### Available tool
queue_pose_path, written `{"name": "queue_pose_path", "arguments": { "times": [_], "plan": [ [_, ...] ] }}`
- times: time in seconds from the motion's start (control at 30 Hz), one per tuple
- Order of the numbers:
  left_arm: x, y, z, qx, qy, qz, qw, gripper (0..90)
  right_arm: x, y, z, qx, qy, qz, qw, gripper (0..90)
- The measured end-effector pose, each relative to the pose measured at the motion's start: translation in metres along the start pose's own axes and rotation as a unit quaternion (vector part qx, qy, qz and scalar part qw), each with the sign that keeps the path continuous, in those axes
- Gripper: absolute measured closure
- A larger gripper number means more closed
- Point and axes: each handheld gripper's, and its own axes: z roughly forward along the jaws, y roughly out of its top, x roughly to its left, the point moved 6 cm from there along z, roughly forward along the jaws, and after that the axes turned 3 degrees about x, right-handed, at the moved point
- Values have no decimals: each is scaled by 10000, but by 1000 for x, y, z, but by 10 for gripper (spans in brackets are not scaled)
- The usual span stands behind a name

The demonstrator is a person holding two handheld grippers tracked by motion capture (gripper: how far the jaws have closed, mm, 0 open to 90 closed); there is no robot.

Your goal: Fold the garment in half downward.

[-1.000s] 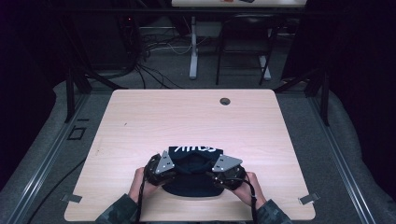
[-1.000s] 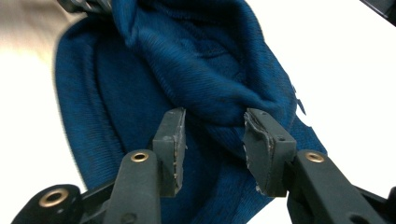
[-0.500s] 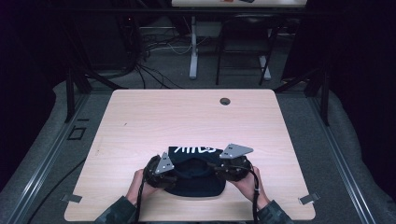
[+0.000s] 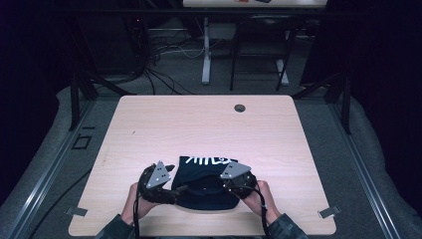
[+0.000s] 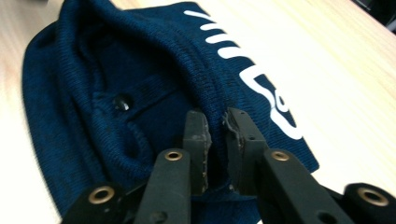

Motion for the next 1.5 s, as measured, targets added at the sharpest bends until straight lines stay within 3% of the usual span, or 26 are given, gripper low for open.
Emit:
{"name": "queue_pose_path", "arguments": {
  "times": [0.1, 0.13, 0.3, 0.33, 0.37, 0.5, 0.57, 0.63, 0.77, 0.87, 1.0, 1.07, 1.1, 1.13, 1.17, 1.2, 1.27, 1.33, 1.4, 1.5],
  "plan": [
    [11, 3, 0, 28, 22, -214, 9998, 189, 4, -3, 0, 53, 10, -97, 9999, 797],
    [18, 4, 6, 41, 20, -386, 9992, 190, 5, -3, 1, 72, 8, -136, 9999, 797],
    [29, 11, 26, 58, -99, -686, 9976, 194, 9, -5, -2, 120, -77, -228, 9996, 798],
    [32, 10, 39, 296, -71, -842, 9960, 186, 9, -5, -3, 119, -104, -237, 9996, 799],
    [32, 10, 39, 296, -71, -842, 9960, 188, 9, -5, -3, 119, -104, -237, 9996, 799],
    [33, 3, 63, 717, 14, -934, 9930, 188, 12, -8, -4, 144, -98, -271, 9995, 805],
    [33, -4, 72, 941, 178, -941, 9909, 194, 17, -11, -5, 236, -28, -339, 9991, 814],
    [35, -8, 73, 1011, 322, -947, 9898, 200, 22, -13, -6, 289, -52, -436, 9986, 815],
    [37, -13, 76, 1100, 335, -1037, 9879, 205, 29, -15, -8, 328, 34, -431, 9985, 817],
    [35, -15, 79, 1197, 401, -947, 9875, 204, 35, -21, -6, 448, 90, -456, 9979, 814],
    [33, -16, 79, 1161, 494, -894, 9880, 205, 36, -34, 5, 571, 598, -200, 9964, 706],
    [33, -16, 79, 1125, 486, -909, 9883, 204, 32, -33, 1, 498, 803, -11, 9955, 691],
    [34, -15, 77, 1021, 433, -897, 9898, 202, 29, -32, -2, 425, 871, 63, 9953, 691],
    [34, -15, 77, 1021, 433, -897, 9898, 192, 29, -32, -2, 425, 871, 63, 9953, 691],
    [34, -13, 75, 887, 346, -966, 9908, 183, 23, -28, -11, 190, 879, 214, 9957, 650],
    [36, -7, 68, 696, 350, -1005, 9919, 165, 19, -27, -15, 87, 888, 278, 9956, 638],
    [36, -3, 63, 587, 301, -1003, 9928, 158, 16, -26, -19, -9, 953, 358, 9948, 617],
    [30, 4, 55, 419, 227, -927, 9946, 155, 4, -22, -26, -300, 838, 713, 9935, 537],
    [27, 5, 53, 390, 185, -904, 9950, 153, -4, -20, -24, -327, 604, 891, 9937, 493],
    [11, -1, 56, 593, -27, -722, 9956, 151, -8, -20, -9, -112, 542, 1044, 9930, 425]
  ]
}}
